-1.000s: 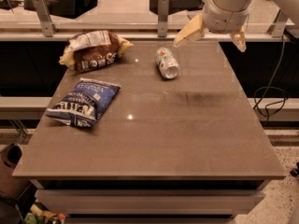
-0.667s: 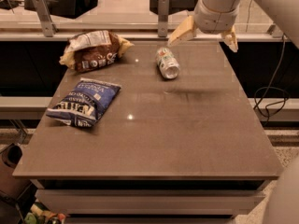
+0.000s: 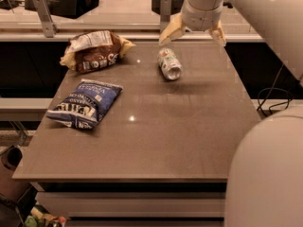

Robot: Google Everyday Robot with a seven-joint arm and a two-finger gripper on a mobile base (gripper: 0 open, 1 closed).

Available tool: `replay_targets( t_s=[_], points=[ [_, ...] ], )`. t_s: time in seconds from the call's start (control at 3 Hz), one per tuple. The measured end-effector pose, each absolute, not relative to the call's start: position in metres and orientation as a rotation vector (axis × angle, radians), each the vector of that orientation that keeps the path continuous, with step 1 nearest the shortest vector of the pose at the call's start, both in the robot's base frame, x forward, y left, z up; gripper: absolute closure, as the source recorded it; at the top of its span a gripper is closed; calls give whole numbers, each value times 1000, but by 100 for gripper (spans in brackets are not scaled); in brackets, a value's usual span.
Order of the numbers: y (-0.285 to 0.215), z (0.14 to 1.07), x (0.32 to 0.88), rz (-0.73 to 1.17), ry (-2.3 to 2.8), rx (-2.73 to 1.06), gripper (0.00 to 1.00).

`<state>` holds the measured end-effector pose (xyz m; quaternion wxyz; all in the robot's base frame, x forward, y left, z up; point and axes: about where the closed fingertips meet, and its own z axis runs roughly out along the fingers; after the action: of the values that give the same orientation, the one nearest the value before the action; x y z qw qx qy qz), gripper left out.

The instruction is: Place 7up can upright

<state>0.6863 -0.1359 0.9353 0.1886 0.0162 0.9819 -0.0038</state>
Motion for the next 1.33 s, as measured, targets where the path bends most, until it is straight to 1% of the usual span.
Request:
replay_targets(
  t_s=[0.67,1.33],
  points=[
    [-110,905,713,82,2807,-118,0],
    [-86,871,723,175,2872,-244,0]
  ],
)
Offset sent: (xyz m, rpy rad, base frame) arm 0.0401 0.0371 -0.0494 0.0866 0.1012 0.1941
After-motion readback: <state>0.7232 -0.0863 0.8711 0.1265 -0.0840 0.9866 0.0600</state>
